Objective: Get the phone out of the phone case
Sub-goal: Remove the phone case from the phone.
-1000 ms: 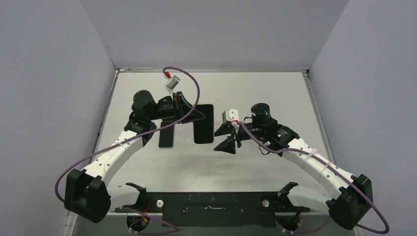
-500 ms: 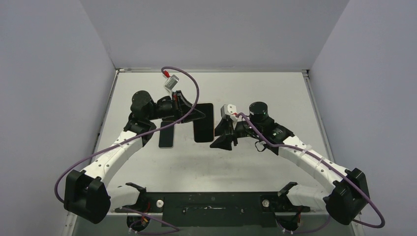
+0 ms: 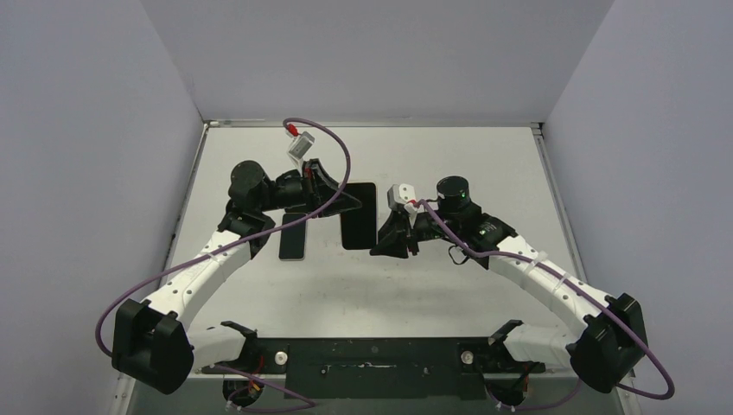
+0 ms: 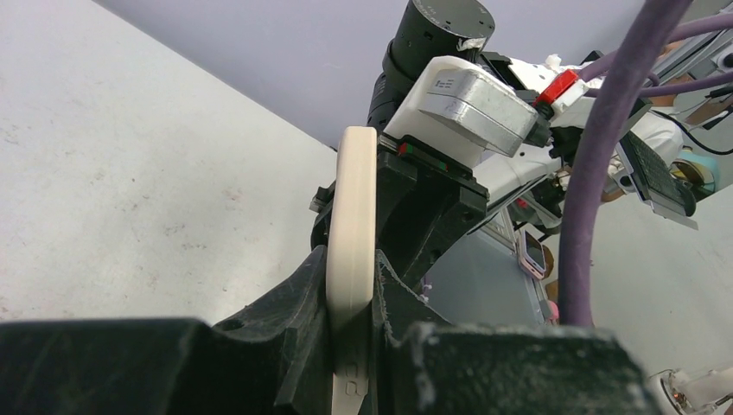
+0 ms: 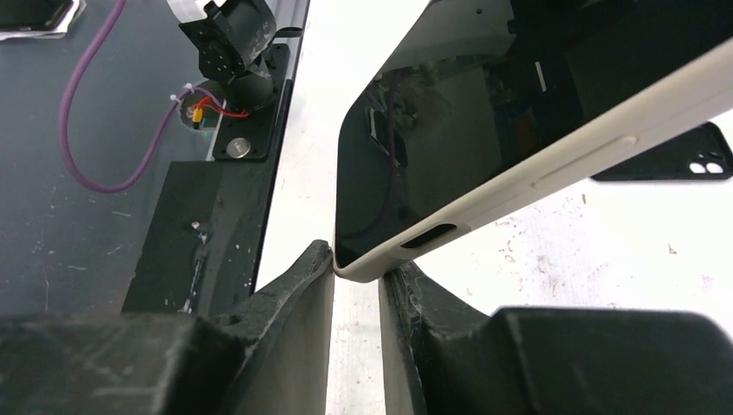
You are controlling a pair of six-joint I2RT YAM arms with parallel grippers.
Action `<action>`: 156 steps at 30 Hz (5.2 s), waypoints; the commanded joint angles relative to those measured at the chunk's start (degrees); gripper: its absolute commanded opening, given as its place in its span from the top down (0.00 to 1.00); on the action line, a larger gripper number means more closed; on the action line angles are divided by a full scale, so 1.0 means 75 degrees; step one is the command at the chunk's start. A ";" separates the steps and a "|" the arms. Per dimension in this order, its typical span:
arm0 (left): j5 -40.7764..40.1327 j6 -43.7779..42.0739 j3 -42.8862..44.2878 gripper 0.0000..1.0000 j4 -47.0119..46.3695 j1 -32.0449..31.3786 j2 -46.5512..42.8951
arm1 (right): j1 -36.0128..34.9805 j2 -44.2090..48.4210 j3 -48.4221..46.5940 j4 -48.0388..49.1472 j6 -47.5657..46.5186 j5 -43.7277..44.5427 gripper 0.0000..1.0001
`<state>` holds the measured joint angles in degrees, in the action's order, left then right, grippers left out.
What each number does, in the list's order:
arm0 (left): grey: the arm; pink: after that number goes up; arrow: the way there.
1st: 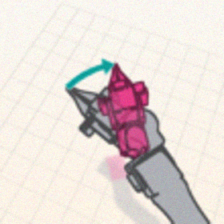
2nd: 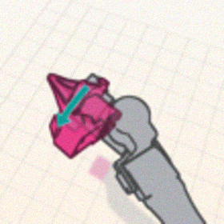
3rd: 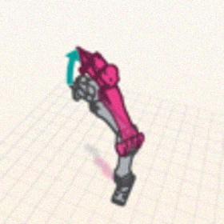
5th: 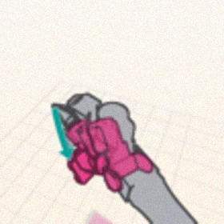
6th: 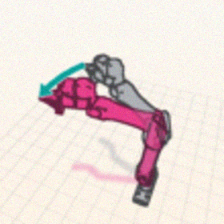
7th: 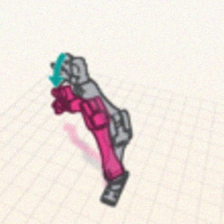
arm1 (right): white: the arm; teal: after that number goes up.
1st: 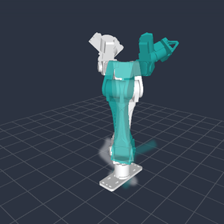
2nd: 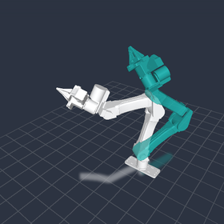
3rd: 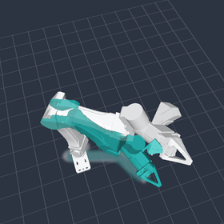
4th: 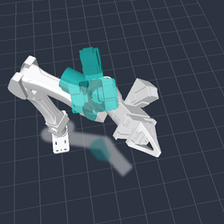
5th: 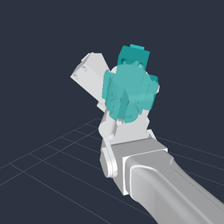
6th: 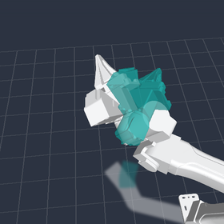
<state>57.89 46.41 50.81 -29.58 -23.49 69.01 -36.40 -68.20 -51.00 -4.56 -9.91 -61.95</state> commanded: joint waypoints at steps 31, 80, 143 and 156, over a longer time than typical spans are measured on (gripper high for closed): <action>-0.0839 -0.0839 0.0373 1.00 0.0838 0.0002 -0.0397 | 0.0623 0.0361 -0.0418 -0.1176 -0.1804 -0.0159 0.57; -0.0212 0.1247 0.0545 1.00 0.0061 -0.0165 0.0052 | -0.0121 -0.0519 -0.1159 -0.1610 -0.3130 0.0946 1.00; -0.4324 0.3431 -0.1806 1.00 -0.2843 0.0098 -0.0313 | 0.0578 0.0746 0.1070 0.3484 0.7684 0.2140 0.37; -0.4278 0.3671 -0.1783 1.00 -0.3277 -0.0091 -0.0160 | 0.0495 0.0536 0.1159 0.4099 0.7993 0.1978 0.45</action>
<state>25.89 71.35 36.03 -44.62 -23.03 67.53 -31.90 -63.44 -42.11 18.85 47.97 -45.32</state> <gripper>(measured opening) 0.144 0.554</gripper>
